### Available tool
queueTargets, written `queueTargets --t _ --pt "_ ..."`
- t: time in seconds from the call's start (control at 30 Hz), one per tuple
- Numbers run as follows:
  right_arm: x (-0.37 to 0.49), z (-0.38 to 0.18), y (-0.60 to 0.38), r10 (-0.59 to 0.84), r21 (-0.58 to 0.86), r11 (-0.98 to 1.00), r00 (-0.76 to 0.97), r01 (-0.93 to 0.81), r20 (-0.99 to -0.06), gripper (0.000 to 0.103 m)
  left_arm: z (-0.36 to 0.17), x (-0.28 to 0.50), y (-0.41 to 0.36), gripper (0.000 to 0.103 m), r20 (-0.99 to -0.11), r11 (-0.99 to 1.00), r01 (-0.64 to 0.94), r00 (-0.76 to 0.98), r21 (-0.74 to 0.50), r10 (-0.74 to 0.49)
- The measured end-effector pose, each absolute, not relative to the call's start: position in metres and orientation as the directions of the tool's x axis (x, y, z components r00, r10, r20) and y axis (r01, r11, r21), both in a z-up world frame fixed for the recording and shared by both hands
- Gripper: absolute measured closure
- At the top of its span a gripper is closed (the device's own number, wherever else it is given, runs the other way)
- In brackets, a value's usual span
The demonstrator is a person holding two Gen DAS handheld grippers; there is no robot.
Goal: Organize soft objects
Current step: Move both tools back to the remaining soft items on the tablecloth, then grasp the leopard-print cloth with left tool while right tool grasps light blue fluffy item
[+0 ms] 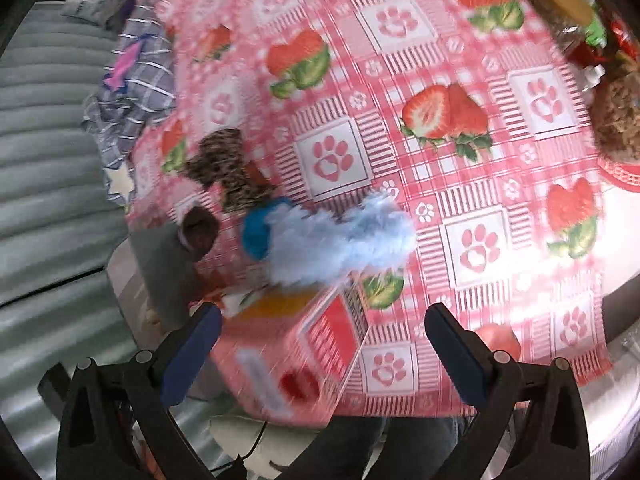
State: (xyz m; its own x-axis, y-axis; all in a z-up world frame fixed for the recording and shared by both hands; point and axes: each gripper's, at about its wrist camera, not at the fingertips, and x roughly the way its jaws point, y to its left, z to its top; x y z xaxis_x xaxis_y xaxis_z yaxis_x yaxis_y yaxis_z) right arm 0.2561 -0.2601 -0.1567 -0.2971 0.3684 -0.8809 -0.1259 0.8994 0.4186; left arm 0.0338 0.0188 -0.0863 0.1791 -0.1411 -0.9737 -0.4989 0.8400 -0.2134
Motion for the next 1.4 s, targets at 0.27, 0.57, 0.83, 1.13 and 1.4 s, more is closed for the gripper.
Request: queueTargets --t 0.27,0.57,0.83,1.13,1.4 --pt "0.277 -0.249 -0.200 0.247 0.443 0.859 -0.553 -0.254 -0.796 0.001 -0.102 0.071 0.015 0.000 -0.990 0.845 -0.517 0.084 -0.138 -0.110" --pt "0.320 -0.280 -0.219 -0.024 0.151 0.879 -0.358 -0.453 -0.934 0.001 -0.133 0.165 -0.001 0.000 -0.995 0.893 -0.439 0.034 -0.102 -0.097" --pt "0.409 -0.247 -0.301 0.158 0.189 0.960 -0.159 -0.204 -0.975 0.001 -0.184 0.240 -0.026 0.000 -0.997 0.924 -0.376 -0.024 -0.061 -0.075" --pt "0.372 -0.263 -0.305 0.173 0.216 0.946 -0.188 -0.242 -0.967 0.001 -0.224 0.273 -0.031 0.000 -0.998 0.926 -0.377 -0.062 0.025 0.002" --pt "0.355 -0.273 -0.295 0.067 0.092 0.949 -0.090 -0.303 -0.994 0.001 -0.254 0.274 -0.030 0.000 -0.993 0.911 -0.405 -0.115 0.074 0.030"
